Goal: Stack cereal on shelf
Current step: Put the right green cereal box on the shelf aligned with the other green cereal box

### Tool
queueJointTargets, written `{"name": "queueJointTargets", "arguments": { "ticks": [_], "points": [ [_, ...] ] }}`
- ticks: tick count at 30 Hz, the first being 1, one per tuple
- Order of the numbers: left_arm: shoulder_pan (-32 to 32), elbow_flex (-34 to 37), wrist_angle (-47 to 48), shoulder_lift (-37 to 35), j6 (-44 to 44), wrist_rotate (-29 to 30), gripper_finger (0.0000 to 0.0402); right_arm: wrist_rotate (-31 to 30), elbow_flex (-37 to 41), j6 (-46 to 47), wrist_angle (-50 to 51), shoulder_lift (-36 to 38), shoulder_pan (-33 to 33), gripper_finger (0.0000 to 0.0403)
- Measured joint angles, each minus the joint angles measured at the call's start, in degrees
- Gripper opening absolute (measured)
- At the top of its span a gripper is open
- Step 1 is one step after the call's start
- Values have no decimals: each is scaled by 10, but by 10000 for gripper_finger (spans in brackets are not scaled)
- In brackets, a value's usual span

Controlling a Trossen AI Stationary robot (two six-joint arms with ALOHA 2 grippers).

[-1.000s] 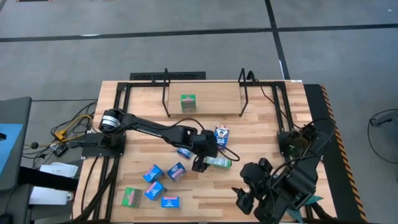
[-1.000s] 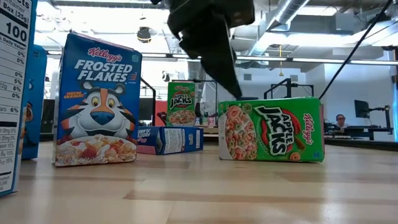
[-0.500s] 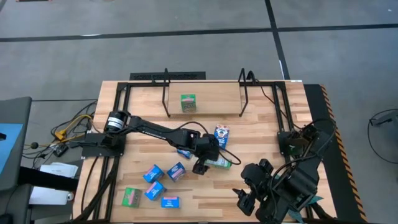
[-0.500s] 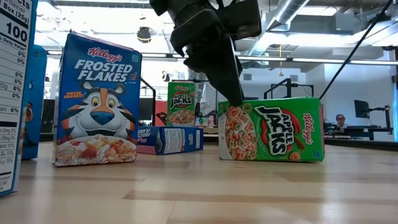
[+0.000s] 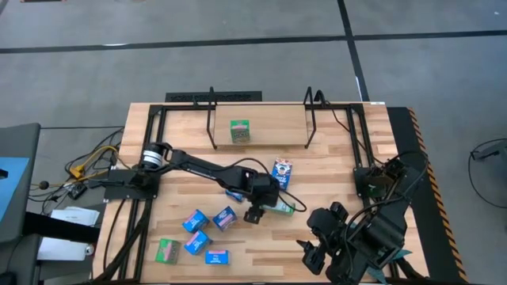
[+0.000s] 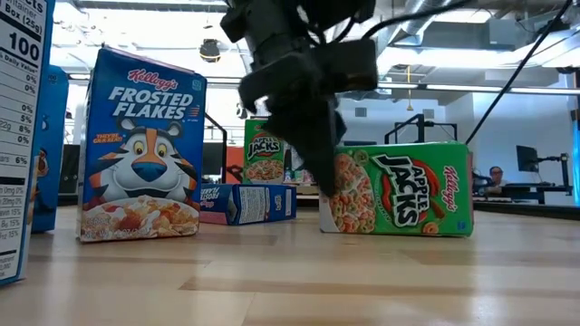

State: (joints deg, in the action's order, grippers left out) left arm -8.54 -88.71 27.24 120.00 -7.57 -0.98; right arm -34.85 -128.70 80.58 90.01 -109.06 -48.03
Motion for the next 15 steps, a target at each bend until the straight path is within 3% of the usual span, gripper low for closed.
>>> {"name": "queueJointTargets", "arguments": {
  "ticks": [15],
  "points": [
    [1,0,1,-3,13,-14,183,0,0,0,0,0,0,326]
  ]
}}
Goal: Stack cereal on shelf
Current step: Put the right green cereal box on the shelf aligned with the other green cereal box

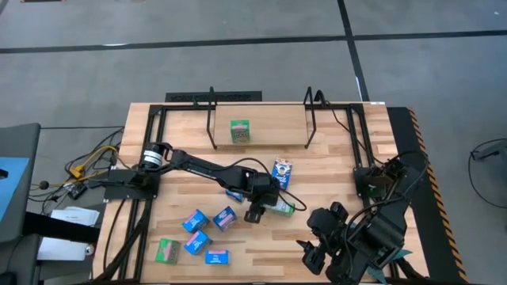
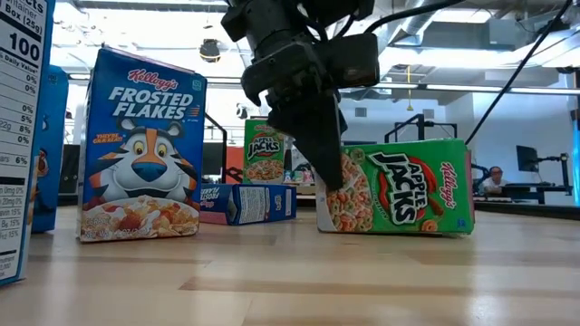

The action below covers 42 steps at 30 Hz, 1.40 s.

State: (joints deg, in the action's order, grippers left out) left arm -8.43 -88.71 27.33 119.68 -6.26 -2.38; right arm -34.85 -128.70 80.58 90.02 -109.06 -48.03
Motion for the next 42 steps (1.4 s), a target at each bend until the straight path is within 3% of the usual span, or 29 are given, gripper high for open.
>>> {"name": "queueJointTargets", "arguments": {
  "ticks": [5,12,18,22,26,31,35,38,42],
  "points": [
    [0,-2,4,-1,32,-3,157,0,0,0,0,0,0,326],
    [6,-33,47,-48,55,13,159,-17,0,0,0,0,-1,326],
    [28,-33,82,-150,71,38,155,-40,0,12,0,0,-10,326],
    [43,-23,113,-233,86,60,157,-90,0,19,0,0,-21,326],
    [44,21,73,-336,108,66,157,-148,0,-8,0,0,-24,326],
    [30,110,-11,-459,129,84,157,-223,-6,-111,0,9,-4,326],
    [8,202,-103,-535,140,98,157,-227,-53,-243,-19,18,43,326],
    [-11,268,-154,-569,156,107,157,-183,-54,-374,-98,42,89,326],
    [-30,328,-202,-590,168,119,158,-70,-54,-505,-177,72,156,326]
  ]
}}
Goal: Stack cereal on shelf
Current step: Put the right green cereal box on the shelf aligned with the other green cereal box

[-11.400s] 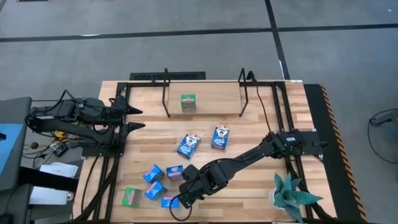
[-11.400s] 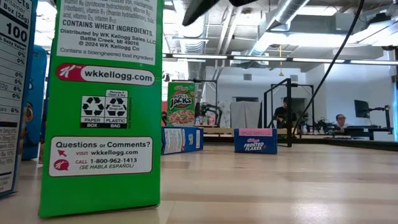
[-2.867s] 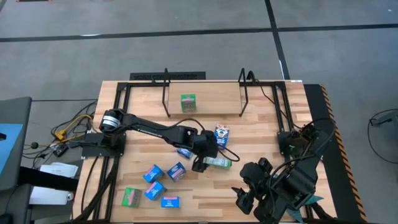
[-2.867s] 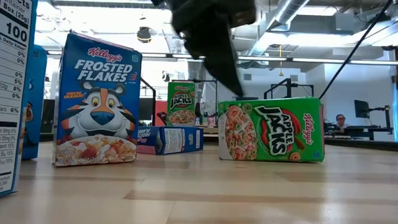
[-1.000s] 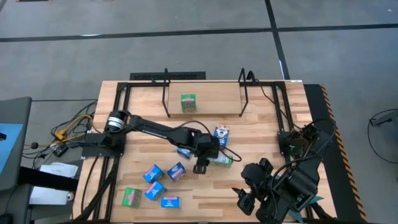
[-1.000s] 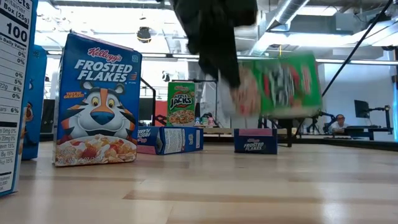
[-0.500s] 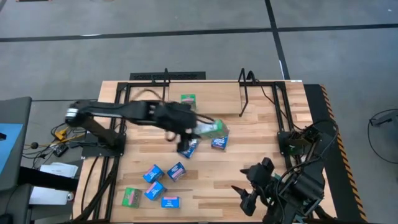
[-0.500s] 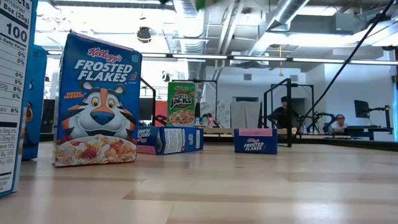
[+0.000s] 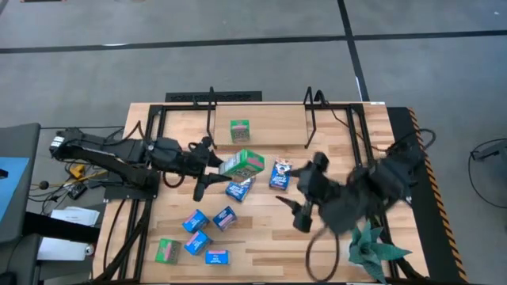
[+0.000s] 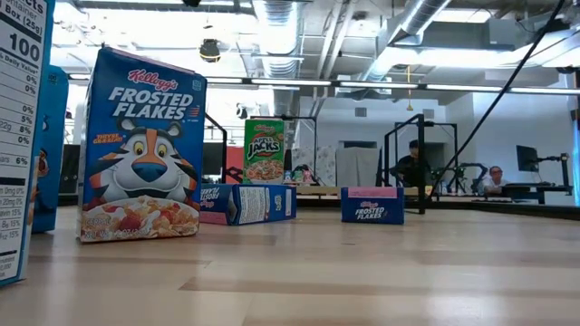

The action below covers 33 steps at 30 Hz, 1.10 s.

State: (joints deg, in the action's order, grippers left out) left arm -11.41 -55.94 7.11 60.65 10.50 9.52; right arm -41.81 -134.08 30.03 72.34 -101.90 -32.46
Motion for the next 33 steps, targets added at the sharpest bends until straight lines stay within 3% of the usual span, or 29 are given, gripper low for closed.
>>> {"name": "queueJointTargets", "arguments": {
  "ticks": [3,14,33],
  "points": [
    [-12,16,-18,4,-7,2,158,73,0,-54,-6,6,52,326],
    [-21,16,-19,14,-39,14,158,211,1,-150,-38,-11,156,326],
    [-21,16,-23,14,-49,25,158,234,0,-214,-56,-50,186,326]
  ]
}}
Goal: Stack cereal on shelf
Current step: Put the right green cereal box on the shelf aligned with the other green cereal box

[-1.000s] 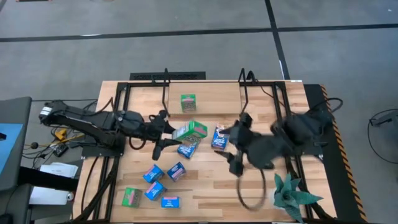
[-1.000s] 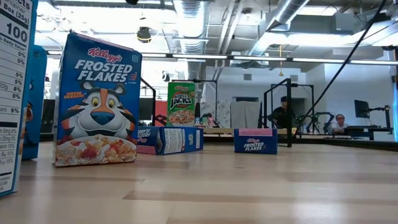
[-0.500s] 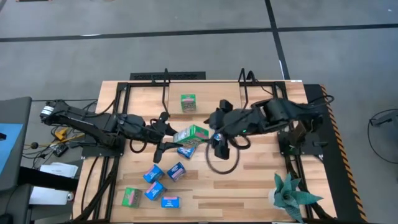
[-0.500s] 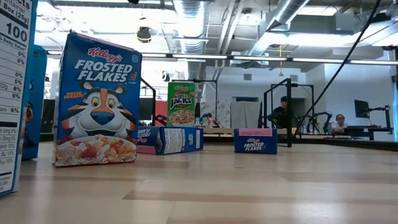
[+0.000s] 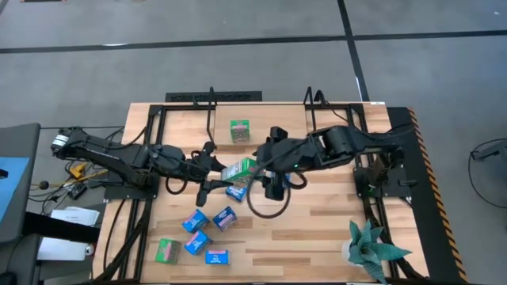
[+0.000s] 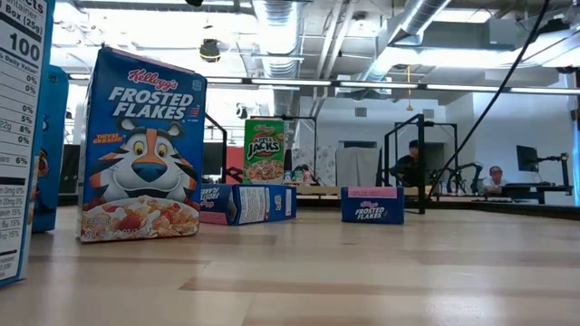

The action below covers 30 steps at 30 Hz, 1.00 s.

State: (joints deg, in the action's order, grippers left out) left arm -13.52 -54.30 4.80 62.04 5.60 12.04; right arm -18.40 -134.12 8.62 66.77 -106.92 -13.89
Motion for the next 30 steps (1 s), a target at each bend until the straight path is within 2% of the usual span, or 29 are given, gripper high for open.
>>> {"name": "queueJointTargets", "arguments": {
  "ticks": [5,9,20,30],
  "points": [
    [0,0,0,0,-2,0,158,42,2,-5,-6,-3,11,326],
    [0,0,1,0,-3,0,158,50,1,-8,-11,-2,17,315],
    [0,0,1,0,-4,5,158,53,1,-25,-12,-3,17,231],
    [0,0,0,0,-2,7,158,53,1,-27,-12,-3,17,181]
  ]
}}
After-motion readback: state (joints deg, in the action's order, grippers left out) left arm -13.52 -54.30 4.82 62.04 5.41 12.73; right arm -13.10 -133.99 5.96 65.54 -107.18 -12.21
